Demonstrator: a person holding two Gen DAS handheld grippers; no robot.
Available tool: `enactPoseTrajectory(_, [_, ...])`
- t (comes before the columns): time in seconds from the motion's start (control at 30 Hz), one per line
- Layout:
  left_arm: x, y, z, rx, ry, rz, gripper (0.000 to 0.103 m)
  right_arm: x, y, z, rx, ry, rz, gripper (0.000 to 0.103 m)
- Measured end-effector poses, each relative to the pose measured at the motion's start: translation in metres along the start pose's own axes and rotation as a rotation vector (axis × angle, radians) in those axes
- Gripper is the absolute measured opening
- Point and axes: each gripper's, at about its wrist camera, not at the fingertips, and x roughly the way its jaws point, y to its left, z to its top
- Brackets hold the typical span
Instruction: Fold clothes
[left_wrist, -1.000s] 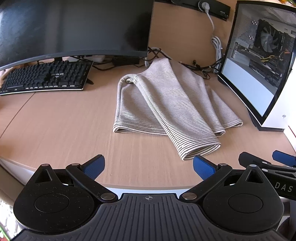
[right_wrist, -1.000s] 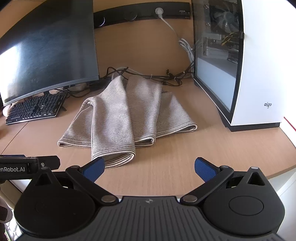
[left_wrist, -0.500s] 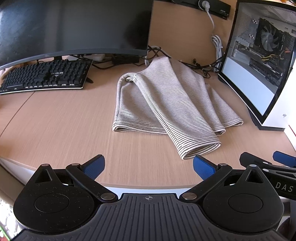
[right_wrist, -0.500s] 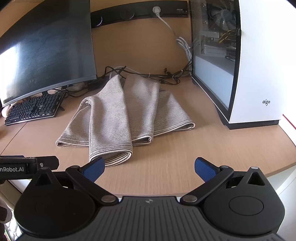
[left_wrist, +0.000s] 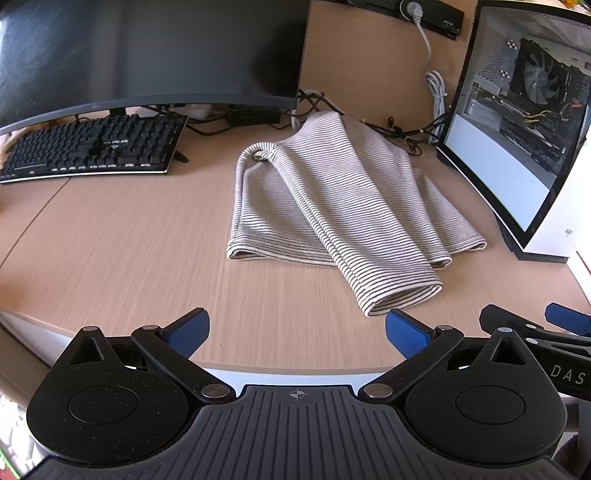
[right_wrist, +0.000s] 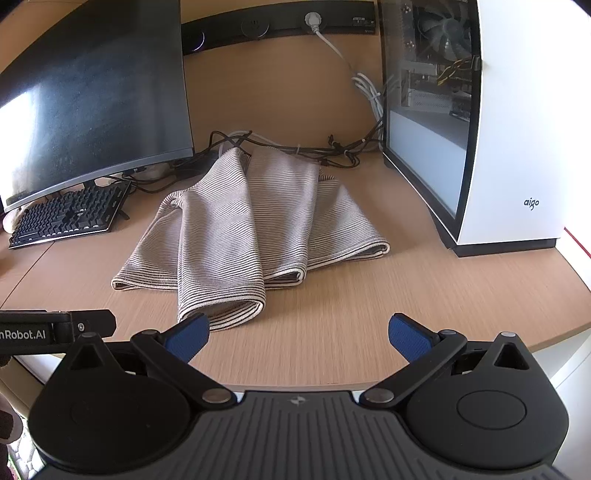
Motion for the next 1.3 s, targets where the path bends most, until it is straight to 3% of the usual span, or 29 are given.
enactPoseTrajectory(1.0, [0.015,0.007,0.013,-0.005,0.016,0.009,0.103,0.015,0.004,0.005,0.011,0.019,-0.008,0.103])
enactPoseTrajectory(1.3, [0.04,0.014,0.033,-0.018,0.017,0.005,0.103,0.043,-0.018,0.029,0.082,-0.03,0.017,0.103])
